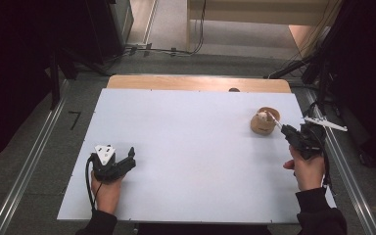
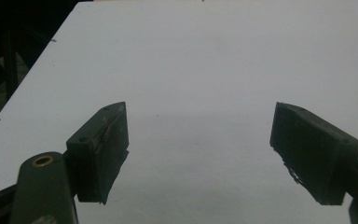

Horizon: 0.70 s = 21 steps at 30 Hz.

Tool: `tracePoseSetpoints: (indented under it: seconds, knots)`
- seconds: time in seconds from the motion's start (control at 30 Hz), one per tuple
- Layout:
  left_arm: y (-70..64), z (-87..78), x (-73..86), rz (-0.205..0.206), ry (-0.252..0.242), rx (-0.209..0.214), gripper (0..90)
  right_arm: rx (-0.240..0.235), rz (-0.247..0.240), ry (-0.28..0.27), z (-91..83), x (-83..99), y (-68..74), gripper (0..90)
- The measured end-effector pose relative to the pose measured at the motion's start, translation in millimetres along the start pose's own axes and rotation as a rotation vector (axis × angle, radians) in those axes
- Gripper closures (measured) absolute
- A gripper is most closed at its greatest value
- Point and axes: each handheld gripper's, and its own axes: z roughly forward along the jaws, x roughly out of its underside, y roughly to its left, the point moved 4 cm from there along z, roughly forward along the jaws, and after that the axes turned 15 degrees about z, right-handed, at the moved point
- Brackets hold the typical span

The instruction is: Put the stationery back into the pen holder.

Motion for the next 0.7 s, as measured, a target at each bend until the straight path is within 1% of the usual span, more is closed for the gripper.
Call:
tracePoseSetpoints:
  seconds: [0.47, 0.6, 0.7]
  knots:
    - [-0.2, 0.3, 0.1, -0.001, 0.0, 0.001, 20.0, 0.004, 0.003, -0.001, 3.8, -6.2, 2.0, 77.7]
    - [-0.2, 0.5, 0.3, 0.0, 0.003, 0.0, 20.0, 0.004, -0.006, 0.0, 4.2, -8.5, 2.5, 77.7]
    - [0.0, 0.4, 0.1, 0.002, 0.002, 0.0, 20.0, 0.005, 0.0, 0.003, 4.8, -10.3, 3.9, 77.7]
